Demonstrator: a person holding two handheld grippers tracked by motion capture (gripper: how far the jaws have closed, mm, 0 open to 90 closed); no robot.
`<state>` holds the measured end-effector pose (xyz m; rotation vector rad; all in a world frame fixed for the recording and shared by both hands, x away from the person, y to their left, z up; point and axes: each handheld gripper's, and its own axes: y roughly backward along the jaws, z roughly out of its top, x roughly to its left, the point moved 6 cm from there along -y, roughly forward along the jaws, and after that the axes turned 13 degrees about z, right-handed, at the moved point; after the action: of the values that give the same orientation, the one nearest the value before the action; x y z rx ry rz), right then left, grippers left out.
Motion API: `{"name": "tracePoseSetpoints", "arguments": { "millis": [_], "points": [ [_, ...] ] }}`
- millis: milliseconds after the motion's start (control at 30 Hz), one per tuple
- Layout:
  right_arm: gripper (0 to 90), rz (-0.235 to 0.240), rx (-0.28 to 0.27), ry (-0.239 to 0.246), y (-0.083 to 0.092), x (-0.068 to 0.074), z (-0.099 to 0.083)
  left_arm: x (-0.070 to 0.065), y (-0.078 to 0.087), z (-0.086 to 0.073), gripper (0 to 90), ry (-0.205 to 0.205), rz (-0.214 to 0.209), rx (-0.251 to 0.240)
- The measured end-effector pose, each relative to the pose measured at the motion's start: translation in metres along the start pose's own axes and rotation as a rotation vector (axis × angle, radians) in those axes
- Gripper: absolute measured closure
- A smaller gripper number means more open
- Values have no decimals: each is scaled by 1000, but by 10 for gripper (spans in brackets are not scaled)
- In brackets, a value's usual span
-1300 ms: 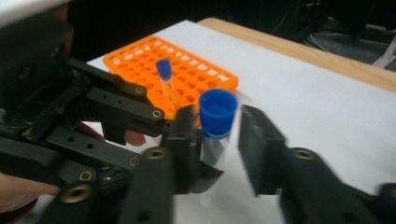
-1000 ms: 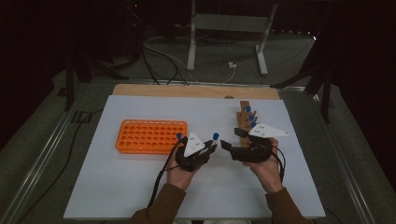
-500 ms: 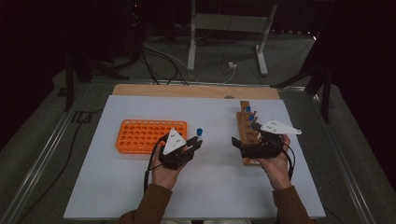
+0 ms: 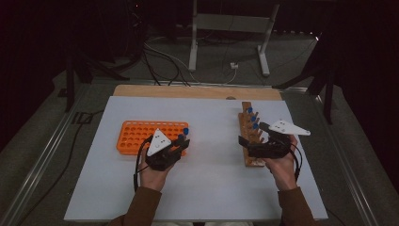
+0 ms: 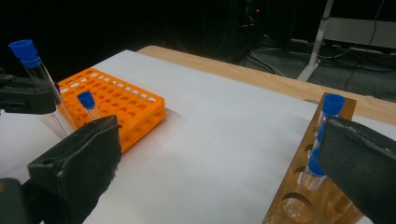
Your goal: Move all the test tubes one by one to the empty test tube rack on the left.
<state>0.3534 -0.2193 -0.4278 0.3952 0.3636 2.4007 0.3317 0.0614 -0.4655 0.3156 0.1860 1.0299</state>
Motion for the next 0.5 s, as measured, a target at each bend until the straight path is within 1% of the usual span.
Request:
{"name": "tracePoseSetpoints", "arguments": {
  "millis": [267,333,500],
  "points": [
    [0,-5,-6,-4,3,-3,1,17,-1,-3,779,1,36,-2],
    [0,-4,-7,-6,4,-3,1,21,-2,-4,779,-9,51,-1],
    [0,-3,-17,-10,6,-4,2,32,-5,-7,779,-7,88,-5]
  ]
}}
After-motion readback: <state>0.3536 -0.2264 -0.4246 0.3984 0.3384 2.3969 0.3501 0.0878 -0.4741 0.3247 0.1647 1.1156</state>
